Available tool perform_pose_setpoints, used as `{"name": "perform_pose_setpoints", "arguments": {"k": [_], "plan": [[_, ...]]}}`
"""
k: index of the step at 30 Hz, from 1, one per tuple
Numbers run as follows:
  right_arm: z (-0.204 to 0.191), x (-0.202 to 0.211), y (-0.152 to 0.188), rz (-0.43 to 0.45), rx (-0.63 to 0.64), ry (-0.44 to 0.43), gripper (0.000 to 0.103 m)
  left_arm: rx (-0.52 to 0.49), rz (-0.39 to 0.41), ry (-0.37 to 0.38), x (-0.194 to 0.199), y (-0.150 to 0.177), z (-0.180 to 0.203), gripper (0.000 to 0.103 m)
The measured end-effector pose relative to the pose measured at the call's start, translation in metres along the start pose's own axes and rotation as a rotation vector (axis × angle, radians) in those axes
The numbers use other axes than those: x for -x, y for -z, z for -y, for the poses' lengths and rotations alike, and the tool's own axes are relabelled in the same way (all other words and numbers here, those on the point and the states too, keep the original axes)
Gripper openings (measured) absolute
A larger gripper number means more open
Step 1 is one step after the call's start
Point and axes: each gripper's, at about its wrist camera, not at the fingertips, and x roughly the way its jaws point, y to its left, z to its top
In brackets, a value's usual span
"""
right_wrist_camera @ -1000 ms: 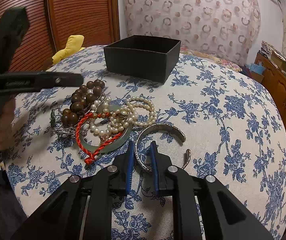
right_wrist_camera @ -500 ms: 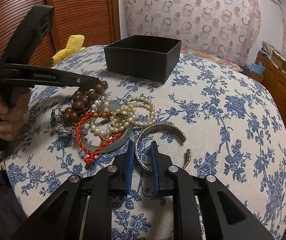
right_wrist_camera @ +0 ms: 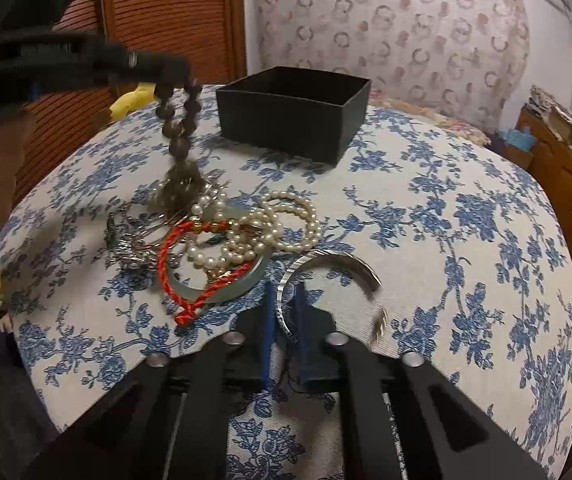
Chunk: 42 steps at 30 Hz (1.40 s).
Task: Organize jewelry
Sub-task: 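Grasp the brown bead bracelet with the left tool while the right tool grasps the silver bangle, then carry both pieces into the black box and open both tools to release them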
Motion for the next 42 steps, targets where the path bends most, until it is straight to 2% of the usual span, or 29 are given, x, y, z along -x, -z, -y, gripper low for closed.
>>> {"name": "perform_pose_setpoints", "arguments": {"k": [9, 20, 29, 34, 42], "plan": [[-0.002, 0.027, -0.020, 0.072, 0.035, -0.009, 0.006, -0.047, 0.084, -0.012, 0.028, -0.033, 0.014, 0.012], [0.004, 0.036, -0.058, 0.165, 0.059, 0.007, 0.006, -0.073, 0.110, -0.059, 0.017, -0.075, 0.008, 0.012], [0.016, 0.025, -0.103, 0.203, 0.070, -0.017, 0.006, -0.070, 0.082, -0.096, -0.015, -0.090, -0.005, 0.012], [0.021, 0.011, -0.123, 0.246, 0.089, -0.031, 0.006, -0.047, 0.041, -0.104, -0.040, -0.084, -0.020, 0.012], [0.022, -0.026, -0.141, 0.229, 0.119, -0.048, 0.006, -0.009, -0.002, -0.110, -0.061, -0.073, -0.038, 0.013]]}}
